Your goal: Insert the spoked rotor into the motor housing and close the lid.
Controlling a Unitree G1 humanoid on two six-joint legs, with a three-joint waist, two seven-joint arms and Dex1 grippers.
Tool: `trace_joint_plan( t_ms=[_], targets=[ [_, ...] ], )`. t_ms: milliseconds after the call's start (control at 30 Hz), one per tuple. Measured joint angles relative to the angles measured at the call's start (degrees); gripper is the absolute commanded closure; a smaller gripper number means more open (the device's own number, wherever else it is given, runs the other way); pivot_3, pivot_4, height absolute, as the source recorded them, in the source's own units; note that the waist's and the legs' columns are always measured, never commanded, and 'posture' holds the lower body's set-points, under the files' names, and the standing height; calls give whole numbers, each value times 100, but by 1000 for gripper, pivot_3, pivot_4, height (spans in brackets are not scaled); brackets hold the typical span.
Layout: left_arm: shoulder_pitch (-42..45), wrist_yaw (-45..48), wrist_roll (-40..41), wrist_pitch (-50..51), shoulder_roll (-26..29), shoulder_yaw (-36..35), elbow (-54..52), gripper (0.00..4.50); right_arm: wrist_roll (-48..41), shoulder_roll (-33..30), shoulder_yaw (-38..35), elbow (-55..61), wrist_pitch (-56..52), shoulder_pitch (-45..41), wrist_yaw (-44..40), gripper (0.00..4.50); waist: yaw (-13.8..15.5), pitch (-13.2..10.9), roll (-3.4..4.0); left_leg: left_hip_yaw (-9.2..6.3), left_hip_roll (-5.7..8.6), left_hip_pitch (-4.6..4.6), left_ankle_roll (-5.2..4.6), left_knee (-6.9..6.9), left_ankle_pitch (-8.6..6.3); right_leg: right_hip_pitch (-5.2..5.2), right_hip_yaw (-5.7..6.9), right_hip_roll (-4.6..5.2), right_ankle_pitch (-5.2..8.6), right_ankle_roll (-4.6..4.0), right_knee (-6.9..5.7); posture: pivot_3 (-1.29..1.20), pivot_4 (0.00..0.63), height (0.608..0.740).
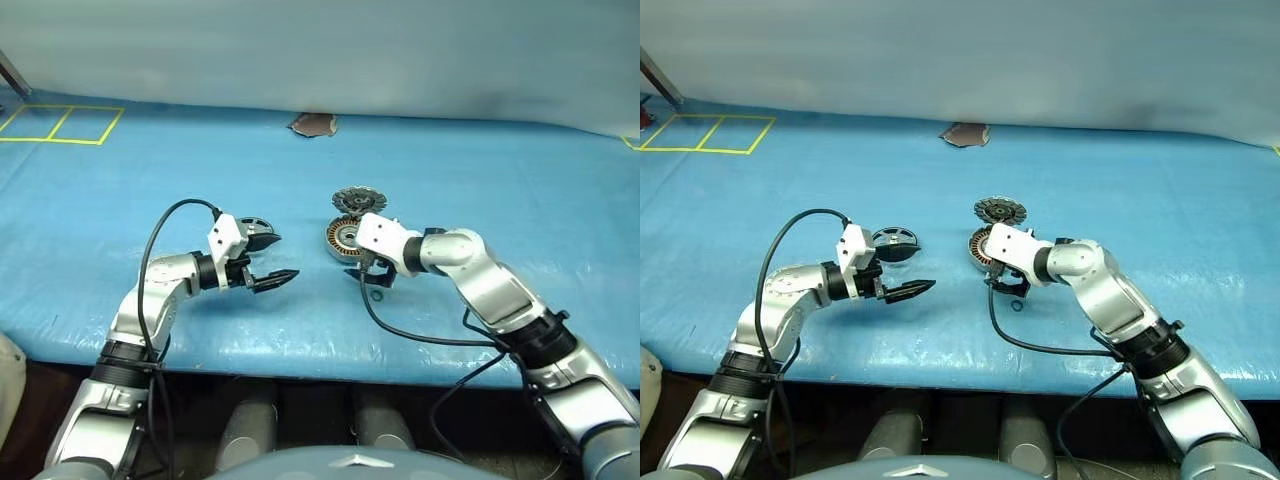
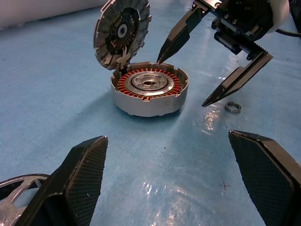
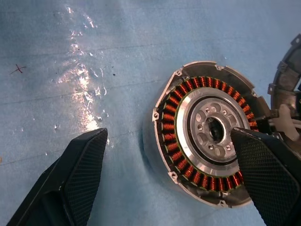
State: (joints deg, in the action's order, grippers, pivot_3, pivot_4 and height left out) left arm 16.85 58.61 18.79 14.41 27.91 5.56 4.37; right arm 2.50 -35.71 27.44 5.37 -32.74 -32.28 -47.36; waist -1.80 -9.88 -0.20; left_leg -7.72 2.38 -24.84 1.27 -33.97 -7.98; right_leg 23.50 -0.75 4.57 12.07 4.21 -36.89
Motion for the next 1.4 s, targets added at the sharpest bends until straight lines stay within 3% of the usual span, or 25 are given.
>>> trace_joint_plan(
  t_ms=[333,433,567,667,767,1400],
  targets=[
    [-356,2,42,-150,-105,-59,-24,12,324,291,117,-750,375,-248,-301,135,-27,0,0,-1,-1,13,1,-3,0,-10,0,-2,-1,0,-5,0,150,740],
    [-412,-30,40,-153,-118,-60,-24,0,363,372,117,-887,410,-347,-425,692,-34,0,0,-1,-2,13,1,-1,0,-8,0,-3,-1,0,-6,0,150,740],
    [-425,-109,39,-214,-121,-66,-25,0,438,439,115,-1156,515,-535,-529,1945,-37,1,1,-1,-2,16,1,-2,0,-11,-1,-4,-1,0,-7,0,150,740],
    [-459,-125,39,-231,-109,-81,-28,0,465,491,102,-1242,602,-578,-630,1945,-49,5,-5,-1,-4,20,1,-2,0,-13,-1,-7,-1,0,-7,0,150,740],
    [-503,-156,39,-237,-101,-96,-42,0,484,530,45,-1283,607,-578,-695,2382,-54,7,-5,-1,-5,25,1,-2,0,-16,-1,-7,-1,0,-9,0,150,740],
    [-658,-267,36,-242,42,-348,-143,0,268,1269,205,183,-285,118,-745,2418,-105,7,-5,-2,-6,17,3,4,-2,-3,-1,-7,0,-4,-9,0,150,740]
  ],
)
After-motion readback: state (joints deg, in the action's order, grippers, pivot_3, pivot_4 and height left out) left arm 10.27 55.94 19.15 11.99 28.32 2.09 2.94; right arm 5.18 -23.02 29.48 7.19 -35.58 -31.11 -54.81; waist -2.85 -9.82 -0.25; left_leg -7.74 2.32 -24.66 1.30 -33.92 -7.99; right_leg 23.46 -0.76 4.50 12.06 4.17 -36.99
